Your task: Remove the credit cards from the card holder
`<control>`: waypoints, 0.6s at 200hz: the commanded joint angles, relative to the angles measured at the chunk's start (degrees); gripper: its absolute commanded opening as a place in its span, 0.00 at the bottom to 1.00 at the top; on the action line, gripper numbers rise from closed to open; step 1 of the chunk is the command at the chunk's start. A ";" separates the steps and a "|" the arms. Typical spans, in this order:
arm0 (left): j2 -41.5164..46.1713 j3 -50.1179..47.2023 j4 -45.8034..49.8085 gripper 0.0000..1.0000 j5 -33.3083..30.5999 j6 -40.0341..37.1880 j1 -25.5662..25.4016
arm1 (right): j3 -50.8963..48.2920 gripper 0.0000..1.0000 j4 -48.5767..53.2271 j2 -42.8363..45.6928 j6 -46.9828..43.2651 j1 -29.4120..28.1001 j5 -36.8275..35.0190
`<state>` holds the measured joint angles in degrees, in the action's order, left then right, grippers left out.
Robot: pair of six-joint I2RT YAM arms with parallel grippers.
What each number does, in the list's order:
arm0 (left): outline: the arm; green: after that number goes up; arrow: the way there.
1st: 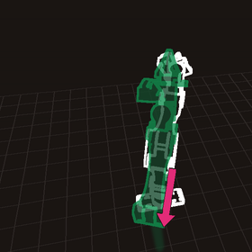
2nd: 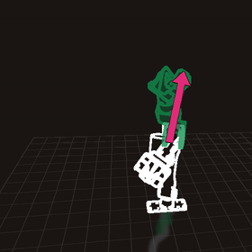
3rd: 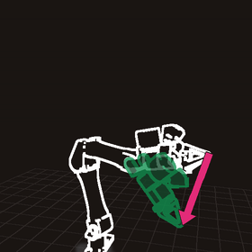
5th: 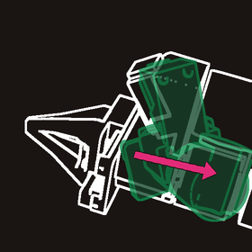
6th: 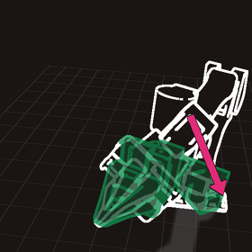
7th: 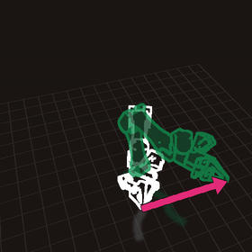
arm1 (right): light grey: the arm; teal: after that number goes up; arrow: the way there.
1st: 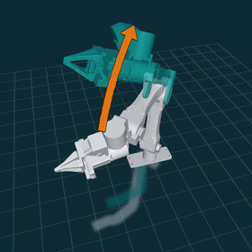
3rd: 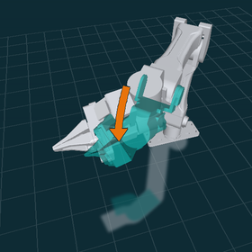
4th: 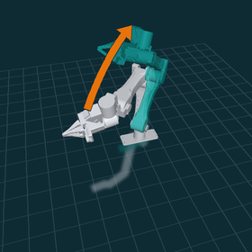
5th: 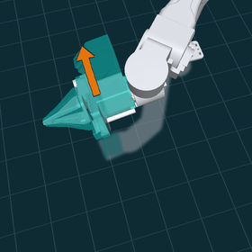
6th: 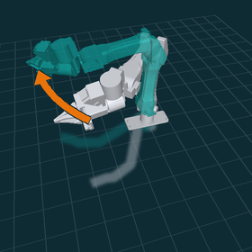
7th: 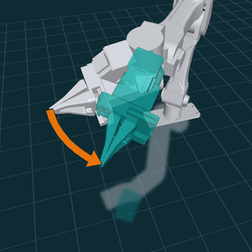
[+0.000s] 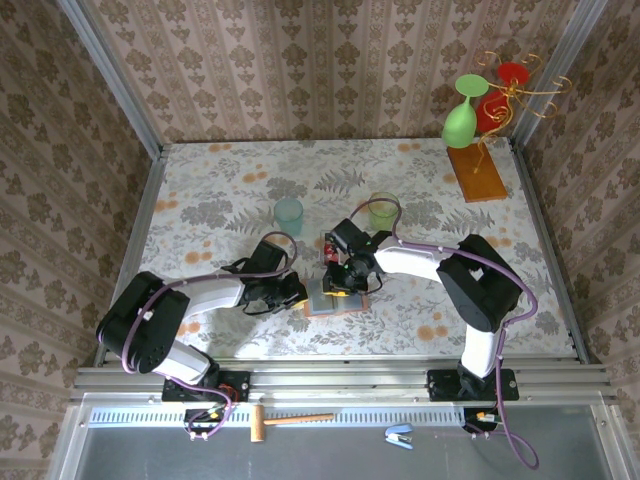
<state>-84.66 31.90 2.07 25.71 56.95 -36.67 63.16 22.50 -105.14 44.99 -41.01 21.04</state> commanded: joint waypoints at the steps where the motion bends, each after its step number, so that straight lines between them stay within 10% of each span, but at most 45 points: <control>1: -1.40 0.09 2.51 0.08 -1.11 -1.08 0.28 | -1.09 0.24 0.88 2.38 -0.29 0.34 -0.02; 120: -1.12 -0.26 2.49 0.08 -1.28 -1.11 0.30 | -2.16 0.25 -4.94 -0.41 2.76 -0.38 5.52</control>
<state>-84.68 31.94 2.07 25.71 56.95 -36.67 61.60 17.72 -103.94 46.96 -41.15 25.17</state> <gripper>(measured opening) 0.081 0.239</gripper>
